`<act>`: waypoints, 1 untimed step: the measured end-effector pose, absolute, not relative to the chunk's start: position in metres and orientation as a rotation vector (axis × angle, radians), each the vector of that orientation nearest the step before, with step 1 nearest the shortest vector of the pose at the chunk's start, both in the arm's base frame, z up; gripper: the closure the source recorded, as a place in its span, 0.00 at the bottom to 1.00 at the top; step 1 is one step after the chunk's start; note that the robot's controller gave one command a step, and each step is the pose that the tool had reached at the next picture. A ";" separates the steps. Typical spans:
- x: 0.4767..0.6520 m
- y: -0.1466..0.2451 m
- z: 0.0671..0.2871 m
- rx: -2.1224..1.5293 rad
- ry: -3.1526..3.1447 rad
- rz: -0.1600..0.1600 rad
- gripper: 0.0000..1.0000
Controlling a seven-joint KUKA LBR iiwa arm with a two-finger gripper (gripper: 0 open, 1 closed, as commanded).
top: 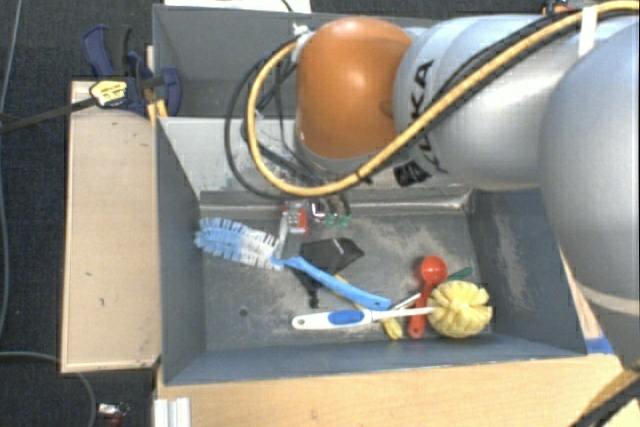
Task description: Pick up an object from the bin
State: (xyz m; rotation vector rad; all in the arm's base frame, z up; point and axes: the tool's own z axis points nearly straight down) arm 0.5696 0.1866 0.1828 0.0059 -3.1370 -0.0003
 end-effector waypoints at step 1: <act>0.571 0.185 0.188 -0.003 -3.145 -0.002 0.00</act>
Offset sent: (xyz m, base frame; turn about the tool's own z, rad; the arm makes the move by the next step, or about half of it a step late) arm -0.0201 -0.0891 -0.0786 -0.0780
